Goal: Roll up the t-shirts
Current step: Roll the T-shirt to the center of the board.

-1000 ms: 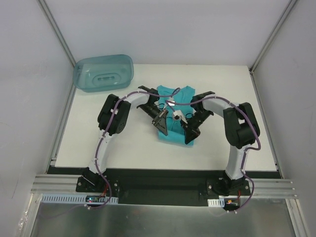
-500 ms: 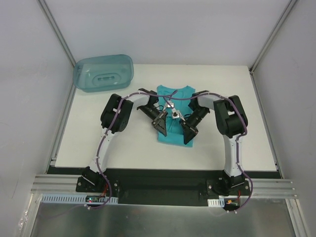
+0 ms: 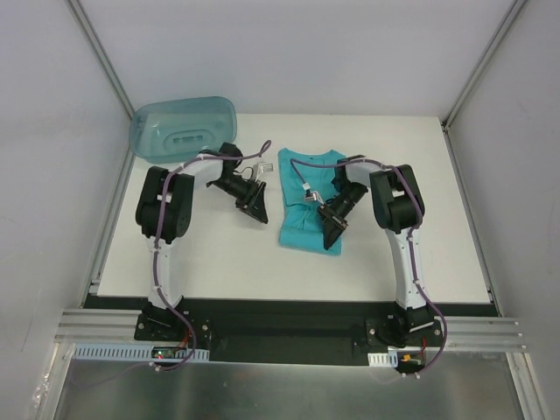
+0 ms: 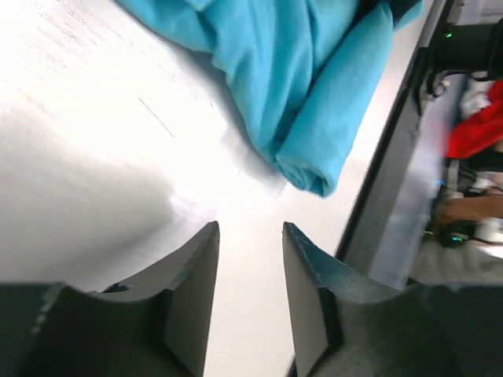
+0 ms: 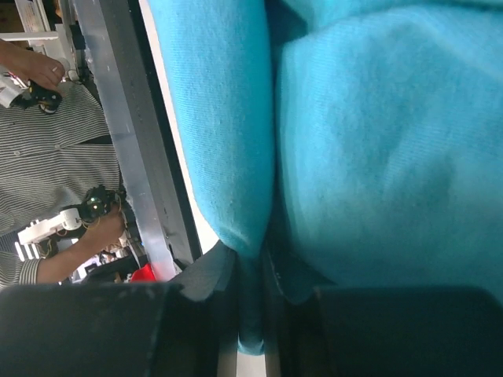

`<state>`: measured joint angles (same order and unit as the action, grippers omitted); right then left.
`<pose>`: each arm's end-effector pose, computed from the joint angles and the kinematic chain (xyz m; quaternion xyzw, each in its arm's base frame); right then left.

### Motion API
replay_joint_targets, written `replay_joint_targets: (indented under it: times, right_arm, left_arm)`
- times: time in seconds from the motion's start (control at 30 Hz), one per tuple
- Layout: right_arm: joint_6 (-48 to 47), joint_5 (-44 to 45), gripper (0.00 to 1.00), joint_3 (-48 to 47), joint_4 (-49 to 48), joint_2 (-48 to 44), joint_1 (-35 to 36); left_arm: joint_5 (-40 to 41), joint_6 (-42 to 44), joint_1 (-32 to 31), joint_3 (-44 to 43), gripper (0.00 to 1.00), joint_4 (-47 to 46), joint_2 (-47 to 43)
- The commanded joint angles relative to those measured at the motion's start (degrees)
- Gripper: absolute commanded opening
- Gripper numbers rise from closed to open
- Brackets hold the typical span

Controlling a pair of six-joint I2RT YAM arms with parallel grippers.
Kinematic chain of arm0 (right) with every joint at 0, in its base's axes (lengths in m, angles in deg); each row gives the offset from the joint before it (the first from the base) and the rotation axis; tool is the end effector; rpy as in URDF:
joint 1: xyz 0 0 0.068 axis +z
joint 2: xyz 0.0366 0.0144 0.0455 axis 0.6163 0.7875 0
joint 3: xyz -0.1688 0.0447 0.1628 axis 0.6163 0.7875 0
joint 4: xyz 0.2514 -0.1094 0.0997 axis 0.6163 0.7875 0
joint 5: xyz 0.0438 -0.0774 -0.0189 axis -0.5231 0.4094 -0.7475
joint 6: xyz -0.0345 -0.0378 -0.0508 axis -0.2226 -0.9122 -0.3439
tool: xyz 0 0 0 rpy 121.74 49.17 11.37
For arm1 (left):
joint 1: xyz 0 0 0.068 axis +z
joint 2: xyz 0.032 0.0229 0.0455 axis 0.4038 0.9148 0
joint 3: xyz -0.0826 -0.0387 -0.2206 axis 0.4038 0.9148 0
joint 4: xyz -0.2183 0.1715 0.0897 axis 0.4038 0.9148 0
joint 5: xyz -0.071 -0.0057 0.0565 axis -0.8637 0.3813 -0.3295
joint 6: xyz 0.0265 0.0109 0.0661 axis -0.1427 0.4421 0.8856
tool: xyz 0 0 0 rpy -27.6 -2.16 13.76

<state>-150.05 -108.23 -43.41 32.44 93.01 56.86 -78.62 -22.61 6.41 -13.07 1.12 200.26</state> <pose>0.3416 0.1641 0.0339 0.5612 -0.6752 -0.4773 0.0375 0.3935 -0.1765 0.0737 0.3079 0.8142 -0.4847 0.0853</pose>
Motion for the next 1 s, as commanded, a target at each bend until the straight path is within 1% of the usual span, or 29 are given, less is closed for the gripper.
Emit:
replay_joint_targets:
  times: [0.0, 0.03, 0.07, 0.1, 0.13, 0.17, 0.2, 0.23, 0.27, 0.3, 0.33, 0.37, 0.4, 0.43, 0.53, 0.73, 0.87, 0.97]
  right_arm:
    - [-0.2, 4.2, 0.15, -1.7, 12.6, 2.0, -0.6]
    - [0.2, 4.2, 0.15, -1.9, 12.6, 2.4, -0.6]
    - [0.4, 4.2, 0.16, -2.0, 12.7, 2.5, -0.6]
    - [0.7, 4.2, 0.16, -2.2, 12.6, 2.5, -0.6]
    - [1.0, 4.3, 0.16, -2.4, 12.6, 2.6, -0.5]
    - [1.3, 4.3, 0.16, -2.5, 12.6, 2.8, -0.5]
    - [1.5, 4.3, 0.16, -2.6, 12.6, 2.9, -0.5]
    - [1.7, 4.3, 0.16, -2.7, 12.6, 2.9, -0.5]
    - [1.8, 4.3, 0.17, -2.7, 12.6, 3.1, -0.6]
    - [2.0, 4.3, 0.17, -2.8, 12.6, 3.2, -0.6]
    - [2.2, 4.2, 0.17, -2.9, 12.6, 3.2, -0.5]
    - [2.2, 4.2, 0.17, -2.8, 12.6, 3.2, -0.6]
    - [2.2, 4.2, 0.16, -2.8, 12.6, 3.2, -0.5]
    - [2.2, 4.2, 0.17, -2.8, 12.6, 3.1, -0.5]
    - [2.2, 4.2, 0.17, -2.8, 12.6, 3.2, -0.5]
    - [2.5, 3.5, 0.17, -3.0, 12.6, 3.4, -1.1]
    - [3.4, 3.0, 0.17, -3.4, 12.6, 3.8, -1.4]
    - [3.2, 2.7, 0.17, -3.3, 12.6, 3.8, -1.7]
  left_arm:
    - [2.1, 10.1, -1.3, 7.6, 0.39, -3.0, -16.8]
    - [3.9, 12.0, -2.2, 9.4, 0.42, -3.9, -19.3]
    - [5.4, 16.4, -3.1, 13.5, 0.44, -6.1, -21.9]
    - [6.7, 18.5, -4.1, 15.6, 0.46, -7.7, -26.6]
    - [10.0, 20.8, -6.7, 17.7, 0.47, -9.2, -28.7]
    - [12.2, 24.5, -8.2, 22.1, 0.50, -11.4, -30.8]
    - [14.2, 26.5, -9.8, 24.5, 0.51, -17.5, -34.6]
    - [16.5, 28.0, -12.8, 27.2, 0.52, -21.0, -36.5]
    - [19.5, 30.5, -14.4, 32.3, 0.53, -25.3, -38.2]
    - [21.5, 31.9, -15.9, 34.7, 0.54, -29.1, -40.7]
    - [22.8, 33.6, -17.2, 37.0, 0.55, -36.5, -41.5]
    - [24.6, 36.5, -19.8, 40.9, 0.55, -39.8, -42.1]
    - [25.0, 37.1, -20.6, 42.2, 0.55, -42.8, -42.6]
    - [25.4, 37.5, -21.3, 44.2, 0.55, -48.6, -42.5]
    - [27.0, 39.2, -24.1, 45.7, 0.55, -55.2, -40.6]
    - [27.8, 40.8, -27.0, 44.7, 0.55, -59.0, -36.1]
    - [27.4, 42.1, -27.7, 42.9, 0.54, -57.4, -32.5]
    - [28.2, 43.4, -27.9, 41.8, 0.52, -56.0, -30.0]
